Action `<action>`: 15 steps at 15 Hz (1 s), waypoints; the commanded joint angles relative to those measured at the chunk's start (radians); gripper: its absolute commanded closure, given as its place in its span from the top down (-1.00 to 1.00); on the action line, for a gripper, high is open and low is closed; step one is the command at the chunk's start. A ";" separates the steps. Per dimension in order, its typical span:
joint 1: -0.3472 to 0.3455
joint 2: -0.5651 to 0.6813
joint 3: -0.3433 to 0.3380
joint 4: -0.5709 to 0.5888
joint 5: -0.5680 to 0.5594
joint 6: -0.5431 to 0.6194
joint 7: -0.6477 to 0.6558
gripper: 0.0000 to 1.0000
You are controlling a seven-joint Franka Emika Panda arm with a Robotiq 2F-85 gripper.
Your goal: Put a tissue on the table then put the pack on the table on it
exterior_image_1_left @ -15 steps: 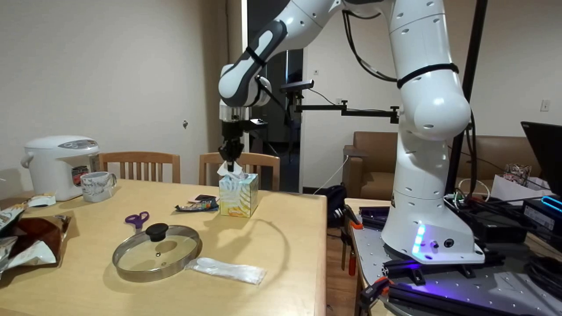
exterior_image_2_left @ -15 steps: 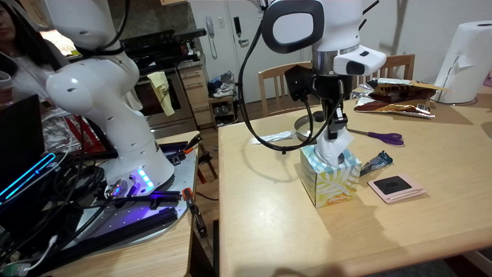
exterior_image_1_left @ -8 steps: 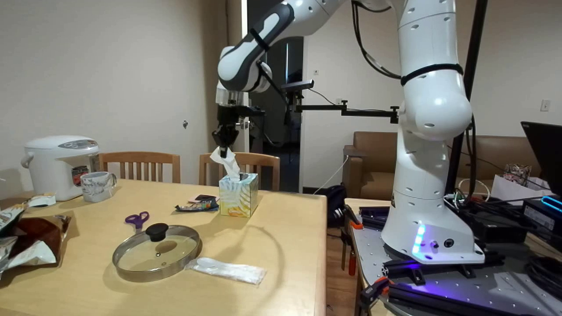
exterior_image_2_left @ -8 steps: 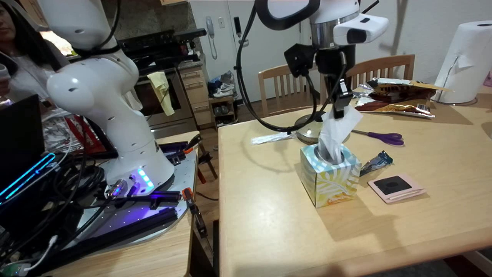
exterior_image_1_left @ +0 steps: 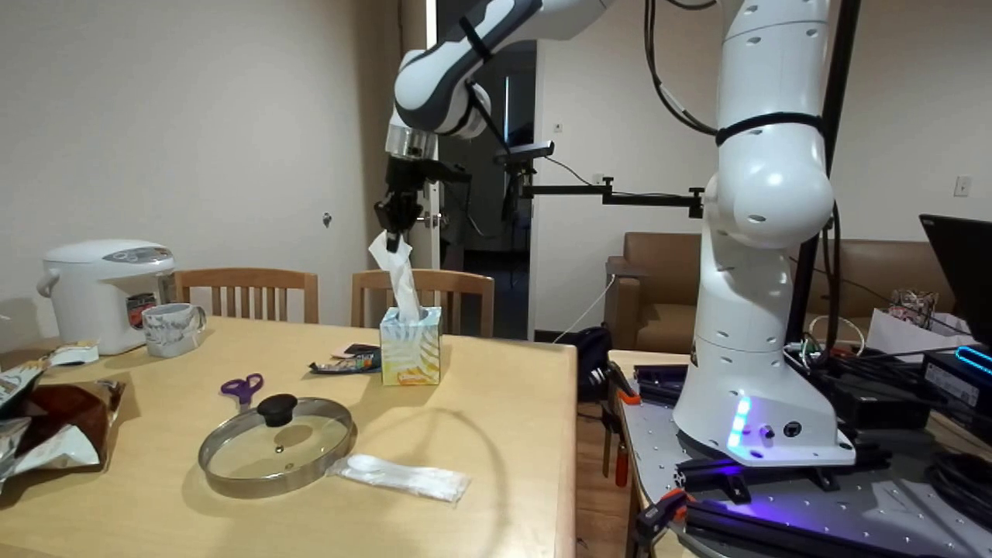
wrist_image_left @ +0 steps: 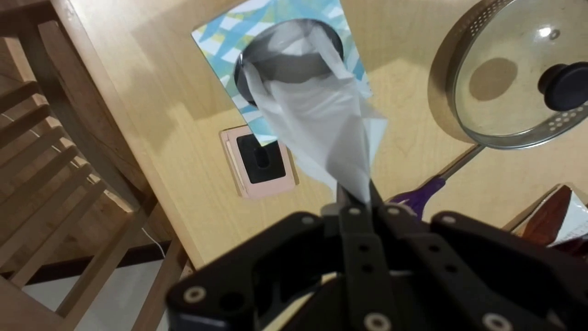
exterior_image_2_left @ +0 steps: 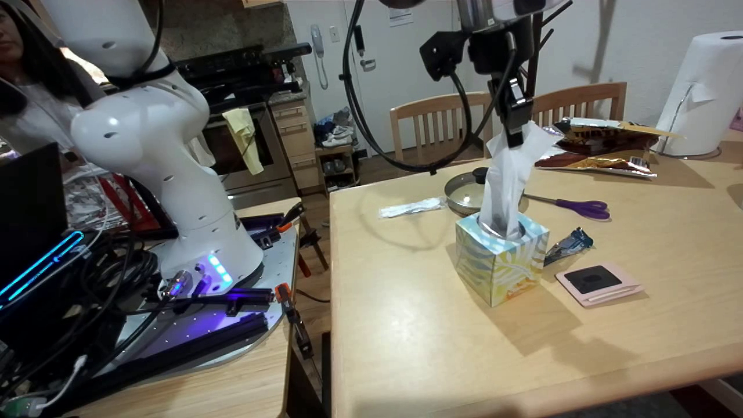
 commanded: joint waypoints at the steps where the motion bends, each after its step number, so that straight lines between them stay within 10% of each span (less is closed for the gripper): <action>1: 0.006 -0.090 -0.008 -0.062 -0.023 0.004 0.044 -0.99; 15: 0.000 -0.357 0.029 -0.216 -0.151 -0.009 0.219 -0.99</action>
